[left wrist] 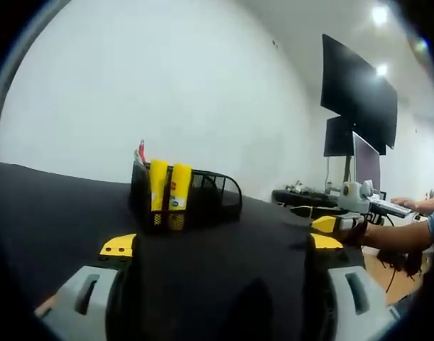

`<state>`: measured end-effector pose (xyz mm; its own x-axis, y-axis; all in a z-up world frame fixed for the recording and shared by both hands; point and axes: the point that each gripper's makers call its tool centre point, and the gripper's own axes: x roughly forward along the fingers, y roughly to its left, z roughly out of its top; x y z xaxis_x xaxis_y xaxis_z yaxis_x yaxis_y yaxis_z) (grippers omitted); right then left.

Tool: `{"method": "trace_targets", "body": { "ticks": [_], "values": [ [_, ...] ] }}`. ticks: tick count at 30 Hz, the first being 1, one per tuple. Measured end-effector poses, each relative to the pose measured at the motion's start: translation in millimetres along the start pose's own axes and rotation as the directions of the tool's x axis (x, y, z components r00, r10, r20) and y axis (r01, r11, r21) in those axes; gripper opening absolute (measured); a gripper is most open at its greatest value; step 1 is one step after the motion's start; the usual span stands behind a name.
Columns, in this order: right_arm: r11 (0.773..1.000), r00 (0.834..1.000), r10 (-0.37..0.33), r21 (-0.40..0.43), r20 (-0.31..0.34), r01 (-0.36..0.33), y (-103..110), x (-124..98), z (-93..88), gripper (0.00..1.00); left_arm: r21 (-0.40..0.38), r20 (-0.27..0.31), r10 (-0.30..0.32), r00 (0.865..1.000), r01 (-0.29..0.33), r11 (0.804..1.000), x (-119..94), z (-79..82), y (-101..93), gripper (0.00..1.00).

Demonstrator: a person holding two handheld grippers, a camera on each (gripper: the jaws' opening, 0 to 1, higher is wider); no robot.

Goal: Pick up pens and glue sticks and place them into the holder.

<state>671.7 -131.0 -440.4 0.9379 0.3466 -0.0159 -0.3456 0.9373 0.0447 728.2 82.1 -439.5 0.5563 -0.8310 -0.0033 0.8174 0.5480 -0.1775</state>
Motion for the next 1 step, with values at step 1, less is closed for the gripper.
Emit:
{"method": "trace_targets", "body": {
  "ticks": [1],
  "values": [
    [1.0, 1.0, 0.001, 0.001, 0.002, -0.001, -0.1, 0.1, 0.4, 0.77, -0.002, 0.001, 0.0, 1.0, 0.0, 1.0, -0.2, 0.3, 0.1, 0.9]
  ]
}}
